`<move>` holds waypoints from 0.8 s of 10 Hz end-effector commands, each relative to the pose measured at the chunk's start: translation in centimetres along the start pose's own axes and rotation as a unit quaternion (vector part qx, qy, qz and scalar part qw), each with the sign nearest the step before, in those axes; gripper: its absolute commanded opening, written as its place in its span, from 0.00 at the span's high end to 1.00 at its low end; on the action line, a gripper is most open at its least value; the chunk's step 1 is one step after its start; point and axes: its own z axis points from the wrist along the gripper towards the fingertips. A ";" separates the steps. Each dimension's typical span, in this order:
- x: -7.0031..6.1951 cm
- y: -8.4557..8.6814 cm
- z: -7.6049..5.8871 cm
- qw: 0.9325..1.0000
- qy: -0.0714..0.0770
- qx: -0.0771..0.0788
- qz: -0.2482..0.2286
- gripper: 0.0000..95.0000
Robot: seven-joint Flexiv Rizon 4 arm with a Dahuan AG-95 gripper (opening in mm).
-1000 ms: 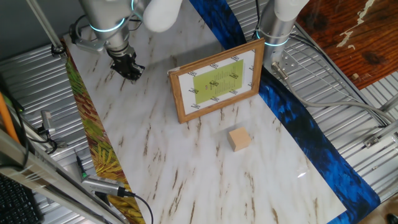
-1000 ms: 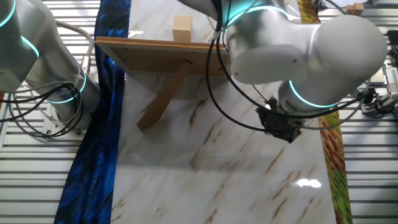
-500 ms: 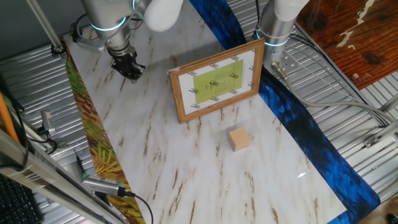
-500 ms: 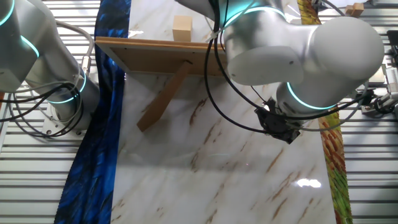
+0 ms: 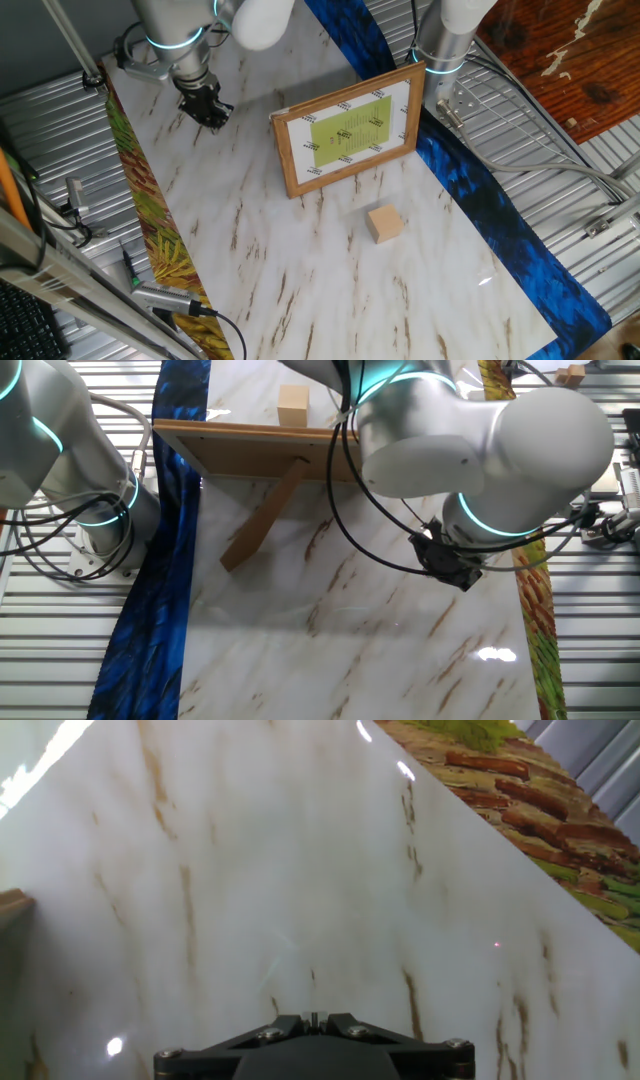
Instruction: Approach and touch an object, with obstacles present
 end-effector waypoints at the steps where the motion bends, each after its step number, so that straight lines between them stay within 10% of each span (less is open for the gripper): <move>1: -0.1 0.0 0.0 1.000 0.001 0.001 0.013 1.00; 4: -1.6 -0.5 -0.2 1.000 0.005 -0.002 0.012 1.00; 8: -9.9 -0.9 -0.4 1.000 0.004 -0.004 0.023 1.00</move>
